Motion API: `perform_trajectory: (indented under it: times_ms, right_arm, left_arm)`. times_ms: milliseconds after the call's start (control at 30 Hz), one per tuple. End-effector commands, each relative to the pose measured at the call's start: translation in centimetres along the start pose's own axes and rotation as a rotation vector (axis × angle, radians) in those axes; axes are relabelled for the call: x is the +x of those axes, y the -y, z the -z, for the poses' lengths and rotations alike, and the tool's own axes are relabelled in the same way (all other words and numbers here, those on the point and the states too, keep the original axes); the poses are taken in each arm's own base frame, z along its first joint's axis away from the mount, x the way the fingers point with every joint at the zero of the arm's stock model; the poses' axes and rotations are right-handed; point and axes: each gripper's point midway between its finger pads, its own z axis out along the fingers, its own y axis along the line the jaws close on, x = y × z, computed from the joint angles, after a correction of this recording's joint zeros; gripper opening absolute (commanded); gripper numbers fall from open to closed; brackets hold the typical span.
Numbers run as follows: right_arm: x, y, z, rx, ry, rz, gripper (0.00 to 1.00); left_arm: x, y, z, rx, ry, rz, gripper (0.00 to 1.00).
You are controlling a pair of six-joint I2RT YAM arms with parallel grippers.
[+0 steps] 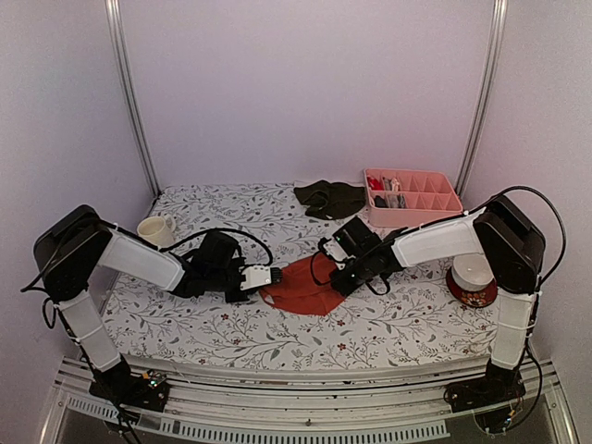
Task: Roll the underwear
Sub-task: Adjust the underwear at the center of the board.
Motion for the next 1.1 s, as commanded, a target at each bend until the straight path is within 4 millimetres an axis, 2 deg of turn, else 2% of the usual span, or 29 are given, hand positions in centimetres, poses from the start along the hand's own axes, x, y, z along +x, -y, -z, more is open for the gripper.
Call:
perform_trajectory:
  times_ms: [0, 133, 233, 400, 500, 733, 867, 1067]
  right_arm:
    - [-1.1, -0.4, 0.0, -0.012, 0.035, -0.006, 0.16]
    - [-1.4, -0.8, 0.4, -0.029, 0.049, -0.004, 0.05]
    - [-1.5, -1.2, 0.6, -0.045, 0.052, -0.001, 0.03]
    - [-1.8, -1.5, 1.3, -0.046, 0.059, 0.007, 0.03]
    - [-1.6, -1.4, 1.6, -0.039, 0.048, 0.011, 0.08]
    - [-1.6, -1.8, 1.5, -0.048, 0.047, 0.021, 0.10]
    - [-1.9, -2.0, 1.6, -0.040, 0.056, 0.025, 0.15]
    - [-2.3, -2.1, 2.1, -0.038, 0.081, 0.026, 0.14]
  left_arm:
    - [0.6, 0.1, -0.1, 0.002, -0.004, 0.015, 0.23]
    - [0.7, 0.2, -0.2, 0.005, -0.009, 0.013, 0.21]
    - [0.9, 0.3, -0.4, 0.007, -0.016, 0.013, 0.17]
    - [1.0, 0.3, -0.5, 0.005, -0.023, 0.015, 0.12]
    - [1.1, 0.2, -0.5, -0.001, -0.025, 0.015, 0.11]
    - [1.1, 0.1, -0.5, -0.003, -0.026, 0.016, 0.08]
    - [1.1, 0.1, -0.4, -0.004, -0.027, 0.017, 0.07]
    - [1.2, 0.0, -0.5, -0.007, -0.030, 0.018, 0.03]
